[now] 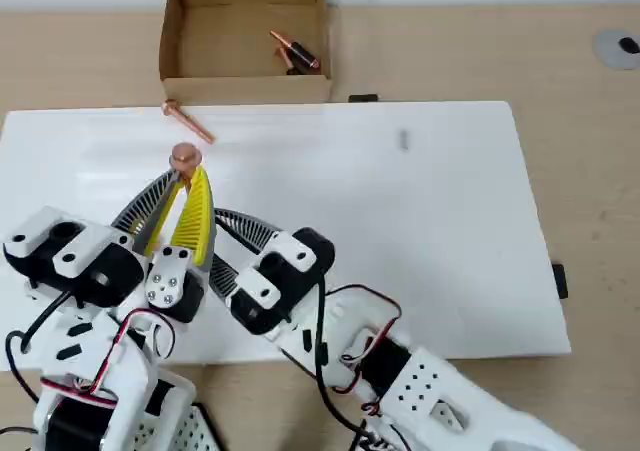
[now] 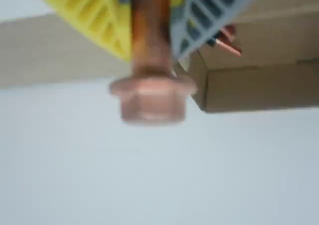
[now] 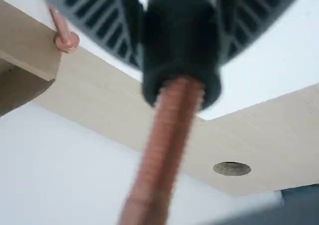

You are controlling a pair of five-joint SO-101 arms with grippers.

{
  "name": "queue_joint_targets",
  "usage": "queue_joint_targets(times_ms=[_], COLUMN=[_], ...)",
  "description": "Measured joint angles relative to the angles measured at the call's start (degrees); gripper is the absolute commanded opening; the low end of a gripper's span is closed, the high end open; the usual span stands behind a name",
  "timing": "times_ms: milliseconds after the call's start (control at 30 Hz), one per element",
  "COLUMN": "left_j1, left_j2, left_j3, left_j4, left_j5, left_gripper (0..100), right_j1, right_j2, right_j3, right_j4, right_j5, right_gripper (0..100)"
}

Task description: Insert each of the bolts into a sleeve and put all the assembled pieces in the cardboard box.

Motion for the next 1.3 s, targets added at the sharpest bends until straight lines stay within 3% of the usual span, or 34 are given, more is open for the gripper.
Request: queue_joint_targets(times_ms=[367, 633, 833, 1300], left_j1=[-0.88, 2.46, 3.34, 3.43], left_j2=[0.00, -0.09, -0.09, 0.00], left_j3=[0.18, -3.08, -3.16, -4.57], left_j4=[-0.18, 9.32, 10.20, 13.71], left_j5=[0.00, -0.09, -0.44, 3.08], left_gripper=[1, 1, 1, 16], right_j1=[0.09, 3.16, 3.69, 3.78], right_j2=[0.00, 0.00, 0.00, 0.00], right_j3=[0.00, 0.09, 0.09, 0.00], right_j4=[0.00, 0.00, 0.00, 0.00], right_j5=[0.00, 0.00, 0.00, 0.00], right_gripper=[0.9, 0.9, 0.9, 0.9])
